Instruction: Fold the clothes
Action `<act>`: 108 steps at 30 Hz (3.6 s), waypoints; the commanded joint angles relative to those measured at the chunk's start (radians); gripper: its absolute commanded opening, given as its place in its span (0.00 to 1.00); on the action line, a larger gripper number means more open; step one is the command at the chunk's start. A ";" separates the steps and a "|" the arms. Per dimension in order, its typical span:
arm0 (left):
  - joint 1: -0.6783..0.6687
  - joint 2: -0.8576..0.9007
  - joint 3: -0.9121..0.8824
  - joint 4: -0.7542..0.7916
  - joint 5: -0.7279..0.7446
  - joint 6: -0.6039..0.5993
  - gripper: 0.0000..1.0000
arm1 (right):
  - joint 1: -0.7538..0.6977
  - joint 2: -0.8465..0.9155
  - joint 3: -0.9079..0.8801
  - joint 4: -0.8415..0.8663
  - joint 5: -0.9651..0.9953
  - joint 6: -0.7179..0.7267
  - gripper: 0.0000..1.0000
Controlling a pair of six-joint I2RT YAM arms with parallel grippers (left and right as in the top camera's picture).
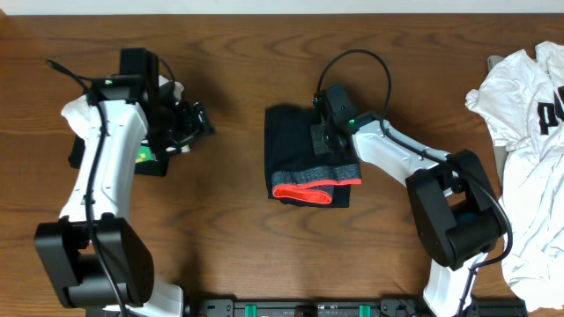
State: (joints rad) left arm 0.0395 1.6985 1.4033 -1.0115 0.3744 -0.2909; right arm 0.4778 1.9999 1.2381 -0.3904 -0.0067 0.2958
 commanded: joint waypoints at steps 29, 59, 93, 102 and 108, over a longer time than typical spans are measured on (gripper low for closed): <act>-0.334 0.417 -0.283 0.648 0.375 -0.246 0.84 | -0.004 0.038 -0.028 -0.068 0.029 -0.115 0.05; -0.430 0.434 -0.287 0.723 0.193 -0.241 0.09 | -0.004 0.037 -0.028 -0.127 0.034 -0.129 0.04; 0.094 -0.032 -0.031 0.271 0.220 0.528 0.06 | -0.121 -0.516 -0.015 -0.210 0.020 -0.109 0.06; 0.228 -0.026 0.030 0.329 0.212 0.597 0.06 | -0.121 -0.516 -0.015 -0.250 0.020 -0.109 0.04; 0.339 0.041 0.030 0.332 0.120 0.599 0.06 | -0.121 -0.516 -0.015 -0.292 0.020 -0.109 0.03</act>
State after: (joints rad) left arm 0.3328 1.6970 1.4086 -0.6830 0.5636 0.2863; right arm 0.3511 1.4876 1.2179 -0.6708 0.0154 0.1761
